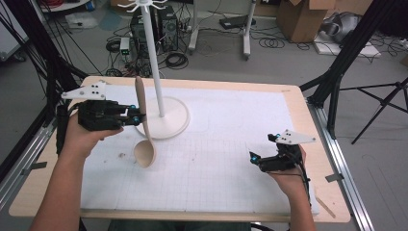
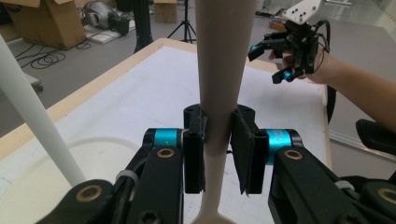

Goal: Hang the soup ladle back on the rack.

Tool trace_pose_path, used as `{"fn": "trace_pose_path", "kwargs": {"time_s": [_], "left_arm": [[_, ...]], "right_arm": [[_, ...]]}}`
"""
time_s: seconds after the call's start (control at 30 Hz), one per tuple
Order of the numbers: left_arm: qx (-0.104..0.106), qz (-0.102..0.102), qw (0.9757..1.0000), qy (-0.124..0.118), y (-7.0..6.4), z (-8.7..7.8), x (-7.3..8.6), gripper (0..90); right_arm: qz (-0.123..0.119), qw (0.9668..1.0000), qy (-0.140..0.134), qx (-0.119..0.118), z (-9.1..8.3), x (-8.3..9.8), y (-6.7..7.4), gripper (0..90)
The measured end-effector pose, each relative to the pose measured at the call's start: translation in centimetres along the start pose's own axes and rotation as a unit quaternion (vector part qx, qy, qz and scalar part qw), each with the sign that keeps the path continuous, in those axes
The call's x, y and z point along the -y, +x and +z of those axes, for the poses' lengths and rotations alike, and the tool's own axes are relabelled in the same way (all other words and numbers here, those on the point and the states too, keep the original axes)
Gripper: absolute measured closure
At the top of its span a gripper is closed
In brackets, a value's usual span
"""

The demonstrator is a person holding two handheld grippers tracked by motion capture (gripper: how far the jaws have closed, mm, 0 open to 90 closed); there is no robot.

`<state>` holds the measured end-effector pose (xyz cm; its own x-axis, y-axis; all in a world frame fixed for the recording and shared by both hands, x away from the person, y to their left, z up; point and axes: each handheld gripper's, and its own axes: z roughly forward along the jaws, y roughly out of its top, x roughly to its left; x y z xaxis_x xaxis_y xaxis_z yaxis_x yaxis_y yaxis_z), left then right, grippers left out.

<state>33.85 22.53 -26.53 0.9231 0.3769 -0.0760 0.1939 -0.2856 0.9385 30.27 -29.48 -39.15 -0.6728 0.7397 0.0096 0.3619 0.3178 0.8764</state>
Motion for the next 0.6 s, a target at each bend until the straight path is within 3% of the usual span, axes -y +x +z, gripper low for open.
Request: {"fn": "trace_pose_path", "kwargs": {"time_s": [0.3,0.6], "left_arm": [[-0.006,-0.003,0.9999,0.008,1.5,-1.7,-2.7,74.9],[-0.014,-0.002,0.9997,0.022,2.9,-2.4,-5.0,74.9]], "right_arm": [[0.004,1.0,0.0,0.0,-0.1,0.0,0.0,0.7],[0.003,1.0,-0.002,0.001,-0.2,-0.1,0.0,0.7]]}}
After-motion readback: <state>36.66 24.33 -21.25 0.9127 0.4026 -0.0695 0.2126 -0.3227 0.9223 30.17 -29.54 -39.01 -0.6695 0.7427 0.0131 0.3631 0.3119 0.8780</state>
